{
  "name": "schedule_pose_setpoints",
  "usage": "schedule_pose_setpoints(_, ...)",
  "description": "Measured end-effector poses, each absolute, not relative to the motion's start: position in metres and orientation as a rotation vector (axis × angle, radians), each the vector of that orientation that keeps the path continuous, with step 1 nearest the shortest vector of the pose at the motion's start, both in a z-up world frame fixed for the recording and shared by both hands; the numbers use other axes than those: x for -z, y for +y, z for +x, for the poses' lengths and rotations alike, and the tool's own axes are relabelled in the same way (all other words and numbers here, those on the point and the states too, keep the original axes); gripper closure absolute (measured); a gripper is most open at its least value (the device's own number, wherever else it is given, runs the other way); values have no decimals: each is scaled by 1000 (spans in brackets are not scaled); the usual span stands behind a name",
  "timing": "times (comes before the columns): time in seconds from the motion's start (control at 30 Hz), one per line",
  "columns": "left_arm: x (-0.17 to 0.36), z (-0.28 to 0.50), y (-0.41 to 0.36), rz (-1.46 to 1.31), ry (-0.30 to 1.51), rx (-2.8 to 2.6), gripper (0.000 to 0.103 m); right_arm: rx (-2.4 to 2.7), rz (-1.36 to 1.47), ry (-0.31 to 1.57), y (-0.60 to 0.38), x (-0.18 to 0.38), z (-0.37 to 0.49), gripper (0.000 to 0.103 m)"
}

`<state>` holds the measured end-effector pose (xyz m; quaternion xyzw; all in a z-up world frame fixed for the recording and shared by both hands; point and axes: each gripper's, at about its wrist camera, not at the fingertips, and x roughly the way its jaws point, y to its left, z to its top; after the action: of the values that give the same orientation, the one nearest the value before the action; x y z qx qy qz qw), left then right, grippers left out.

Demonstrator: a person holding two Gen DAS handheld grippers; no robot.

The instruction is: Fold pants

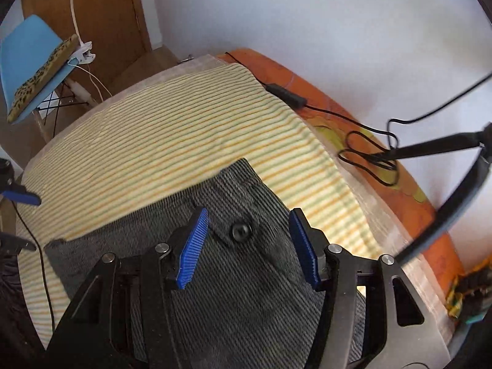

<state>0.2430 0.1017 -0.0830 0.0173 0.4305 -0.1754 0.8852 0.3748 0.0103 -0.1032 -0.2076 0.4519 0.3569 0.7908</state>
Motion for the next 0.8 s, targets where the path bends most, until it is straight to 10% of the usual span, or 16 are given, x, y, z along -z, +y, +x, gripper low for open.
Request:
schedule_pose_setpoints(0.2,94,245,102,27,925,393,63,-805,-496,1003,33,127,379,48)
schedule_pose_setpoints(0.5,100,245,102,4,949,407,63,-757,-549,907,36,108,365,77)
schedule_pose_setpoints(0.8,103,245,85,44,954,417,63,-675,-473,938,37,117,401,65)
